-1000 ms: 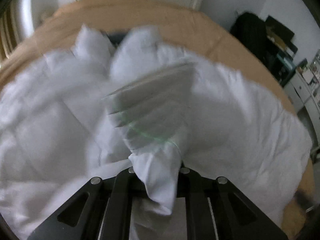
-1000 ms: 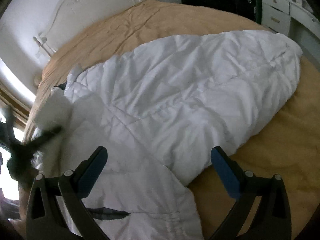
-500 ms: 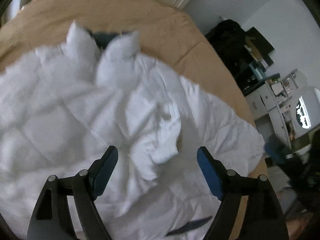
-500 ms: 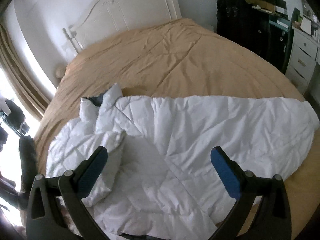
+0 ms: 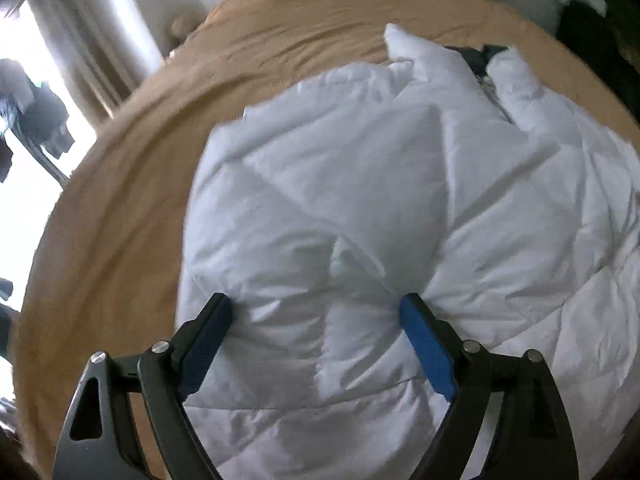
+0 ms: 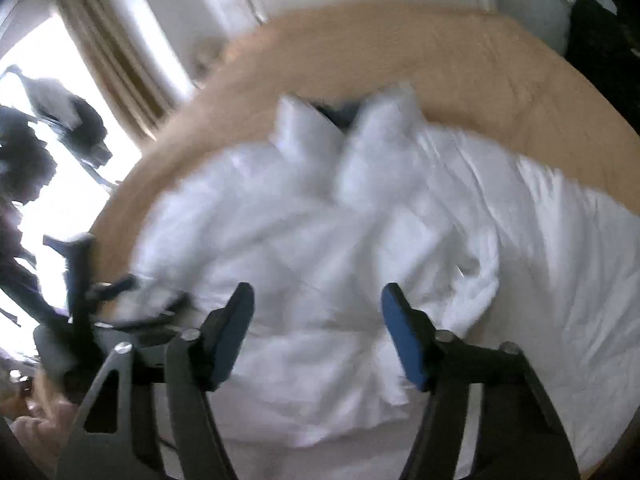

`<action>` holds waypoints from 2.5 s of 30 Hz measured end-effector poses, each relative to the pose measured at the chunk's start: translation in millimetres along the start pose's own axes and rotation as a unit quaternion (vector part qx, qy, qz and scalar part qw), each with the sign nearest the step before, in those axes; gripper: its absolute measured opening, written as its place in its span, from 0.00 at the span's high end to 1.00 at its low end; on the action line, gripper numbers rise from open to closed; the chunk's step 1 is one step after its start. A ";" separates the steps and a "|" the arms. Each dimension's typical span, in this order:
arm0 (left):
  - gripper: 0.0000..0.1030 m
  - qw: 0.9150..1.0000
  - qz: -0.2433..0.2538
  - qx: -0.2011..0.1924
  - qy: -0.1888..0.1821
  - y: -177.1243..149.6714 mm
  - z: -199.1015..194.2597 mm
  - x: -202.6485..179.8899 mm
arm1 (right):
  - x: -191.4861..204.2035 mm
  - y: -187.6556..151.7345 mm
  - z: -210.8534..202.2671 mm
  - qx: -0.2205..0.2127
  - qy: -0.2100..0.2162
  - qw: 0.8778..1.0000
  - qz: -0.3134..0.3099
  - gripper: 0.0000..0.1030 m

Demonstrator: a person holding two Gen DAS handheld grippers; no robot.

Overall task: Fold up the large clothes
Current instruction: 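Fold the held sleeve across the jacket front with the left tool and release, then grasp the other sleeve cuff with the right tool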

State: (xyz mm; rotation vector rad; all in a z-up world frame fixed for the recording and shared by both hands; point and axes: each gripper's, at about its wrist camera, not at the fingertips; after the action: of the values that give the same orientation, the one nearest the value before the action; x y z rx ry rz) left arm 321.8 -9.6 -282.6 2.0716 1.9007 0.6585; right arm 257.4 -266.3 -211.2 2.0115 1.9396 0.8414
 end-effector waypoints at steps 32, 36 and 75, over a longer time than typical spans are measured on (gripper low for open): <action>0.14 0.997 -0.025 -0.032 -0.060 91.3 -14.2 21.7 | -56.4 -62.3 37.3 0.002 -0.134 0.991 -0.005 0.17; 0.11 0.996 -0.024 -0.046 -0.079 22.6 -39.1 19.7 | -55.0 -63.1 37.4 -0.001 -0.136 0.991 -0.006 0.16; 0.00 0.997 -0.012 -0.028 -0.064 -39.7 7.3 -8.2 | -500.8 -144.6 -184.6 -0.133 -0.159 0.885 0.416 0.51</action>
State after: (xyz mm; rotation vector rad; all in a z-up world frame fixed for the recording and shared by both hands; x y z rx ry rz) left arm 290.3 -12.3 -309.2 2.0035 1.8124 0.5525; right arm 54.6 -778.3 -261.1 2.5834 0.6905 0.7909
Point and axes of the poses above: each gripper's, at about its wrist camera, not at the fingertips, and z roughly the way its jaws point, x to its left, y to its top, and after that the axes turned 1 degree about y, right-handed
